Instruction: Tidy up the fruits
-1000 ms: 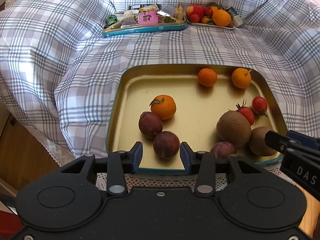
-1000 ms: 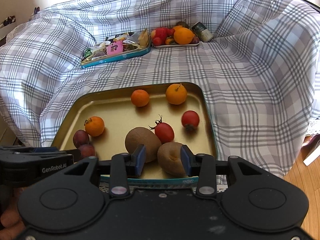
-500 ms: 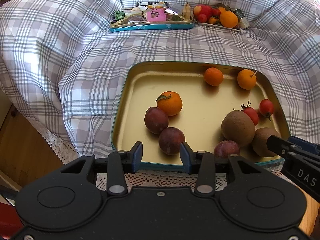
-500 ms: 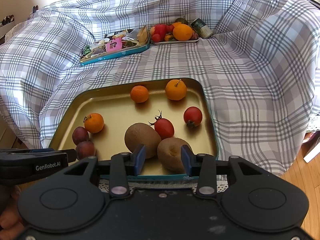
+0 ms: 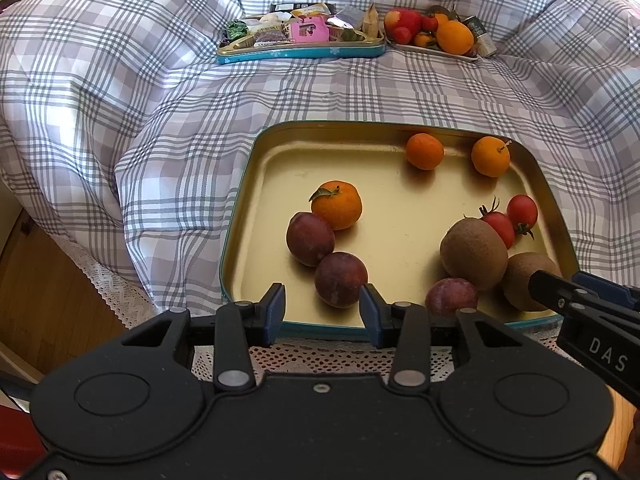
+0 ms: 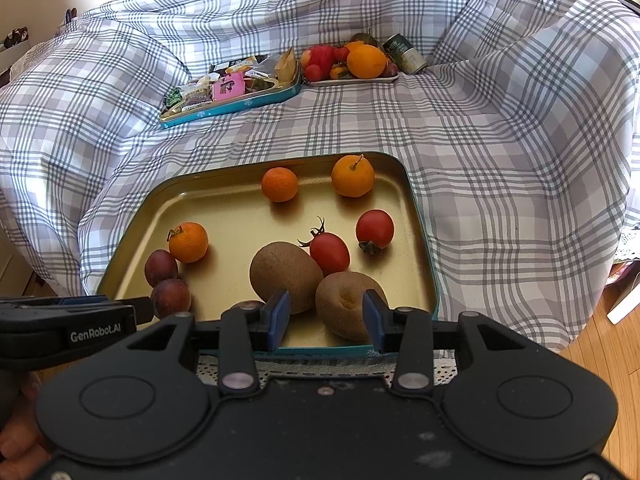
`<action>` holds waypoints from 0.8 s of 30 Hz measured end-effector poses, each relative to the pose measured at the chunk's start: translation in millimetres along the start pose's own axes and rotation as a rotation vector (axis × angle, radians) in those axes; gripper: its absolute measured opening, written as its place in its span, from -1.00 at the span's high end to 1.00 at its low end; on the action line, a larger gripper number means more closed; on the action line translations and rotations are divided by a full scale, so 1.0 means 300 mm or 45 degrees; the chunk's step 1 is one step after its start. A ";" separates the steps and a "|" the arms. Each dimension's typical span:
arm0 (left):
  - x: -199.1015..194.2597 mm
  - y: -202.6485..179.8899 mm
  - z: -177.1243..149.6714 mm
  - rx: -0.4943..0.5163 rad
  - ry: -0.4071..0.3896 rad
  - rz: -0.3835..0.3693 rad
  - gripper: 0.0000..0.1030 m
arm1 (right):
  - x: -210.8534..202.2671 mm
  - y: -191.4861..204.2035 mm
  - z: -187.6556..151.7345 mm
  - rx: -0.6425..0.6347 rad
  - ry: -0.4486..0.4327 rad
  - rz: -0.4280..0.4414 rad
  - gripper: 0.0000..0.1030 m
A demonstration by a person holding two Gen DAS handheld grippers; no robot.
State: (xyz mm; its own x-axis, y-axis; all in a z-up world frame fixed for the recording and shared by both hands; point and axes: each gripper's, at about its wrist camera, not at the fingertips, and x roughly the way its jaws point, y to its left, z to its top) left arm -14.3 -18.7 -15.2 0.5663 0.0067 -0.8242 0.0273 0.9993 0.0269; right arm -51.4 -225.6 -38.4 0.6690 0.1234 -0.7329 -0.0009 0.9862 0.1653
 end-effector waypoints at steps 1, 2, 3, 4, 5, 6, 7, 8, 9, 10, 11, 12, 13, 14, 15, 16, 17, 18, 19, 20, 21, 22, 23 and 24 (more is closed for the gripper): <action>-0.001 0.000 0.000 0.000 -0.001 0.000 0.02 | 0.000 0.000 0.000 0.000 -0.001 0.000 0.16; -0.001 -0.001 0.000 0.001 -0.002 0.002 0.02 | 0.001 0.000 0.000 0.000 -0.001 0.001 0.16; -0.001 -0.001 0.000 0.000 -0.002 0.003 0.02 | 0.000 0.000 0.000 0.000 0.000 0.000 0.16; 0.000 0.000 0.000 0.000 -0.001 0.001 0.02 | 0.000 0.000 0.000 0.000 0.000 0.000 0.16; -0.001 -0.001 0.000 0.000 0.000 0.001 0.02 | 0.000 0.001 0.000 0.000 0.000 0.000 0.16; -0.001 -0.001 0.001 -0.001 0.001 -0.001 0.02 | 0.000 0.001 0.000 0.000 0.000 0.000 0.16; -0.001 -0.001 0.002 -0.001 0.003 -0.003 0.02 | 0.000 0.000 0.000 0.000 0.000 0.000 0.16; -0.001 0.000 0.003 -0.001 0.004 -0.004 0.02 | 0.000 0.000 0.000 0.000 0.000 0.001 0.16; -0.001 0.000 0.003 -0.002 0.005 -0.006 0.02 | 0.000 0.001 0.000 0.001 0.000 0.001 0.16; -0.002 0.001 0.004 -0.002 0.004 -0.008 0.02 | 0.001 0.001 0.000 0.000 0.001 0.001 0.16; -0.002 0.002 0.003 -0.001 0.003 -0.010 0.02 | 0.001 0.001 0.000 0.000 0.001 0.000 0.16; -0.003 0.001 0.003 0.000 0.002 -0.011 0.02 | 0.000 0.001 0.000 0.000 0.000 -0.001 0.16; -0.003 0.000 0.003 0.000 0.002 -0.012 0.02 | 0.000 0.001 0.000 0.000 -0.001 0.000 0.16; -0.002 0.001 0.002 0.001 0.002 -0.012 0.02 | 0.000 0.001 0.000 0.000 -0.001 0.000 0.16; -0.002 0.000 0.002 0.000 0.003 -0.011 0.02 | 0.000 0.001 0.000 0.000 -0.001 -0.001 0.16; -0.002 0.001 0.002 -0.002 0.003 -0.011 0.02 | 0.000 0.002 -0.001 -0.001 -0.002 -0.001 0.16; -0.002 0.001 0.001 -0.004 0.003 -0.012 0.02 | 0.001 0.001 -0.001 -0.002 -0.003 -0.002 0.16; -0.001 0.001 0.001 -0.004 0.004 -0.013 0.02 | 0.001 0.001 -0.002 -0.003 -0.003 -0.002 0.16; -0.001 0.000 0.000 -0.003 0.004 -0.013 0.02 | 0.001 0.001 -0.002 -0.003 -0.002 -0.002 0.16; -0.001 -0.001 0.000 0.000 0.004 -0.013 0.02 | 0.002 0.001 -0.003 -0.003 -0.001 -0.002 0.16; -0.001 -0.002 -0.001 0.003 0.004 -0.013 0.02 | 0.001 0.001 -0.002 -0.003 -0.002 -0.002 0.16; 0.000 -0.003 -0.001 0.006 0.004 -0.014 0.02 | 0.001 0.001 -0.002 -0.002 -0.002 -0.002 0.16; -0.001 -0.004 0.000 0.009 0.003 -0.015 0.02 | 0.001 0.001 -0.002 -0.003 -0.002 -0.002 0.16; -0.001 -0.004 -0.001 0.011 0.002 -0.016 0.02 | 0.001 0.000 -0.002 -0.004 -0.002 -0.002 0.16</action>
State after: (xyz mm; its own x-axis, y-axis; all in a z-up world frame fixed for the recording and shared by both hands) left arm -14.6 -20.0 -15.2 0.5644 -0.0055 -0.8255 0.0412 0.9989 0.0215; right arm -51.6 -225.5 -38.9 0.6703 0.1221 -0.7320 -0.0023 0.9867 0.1624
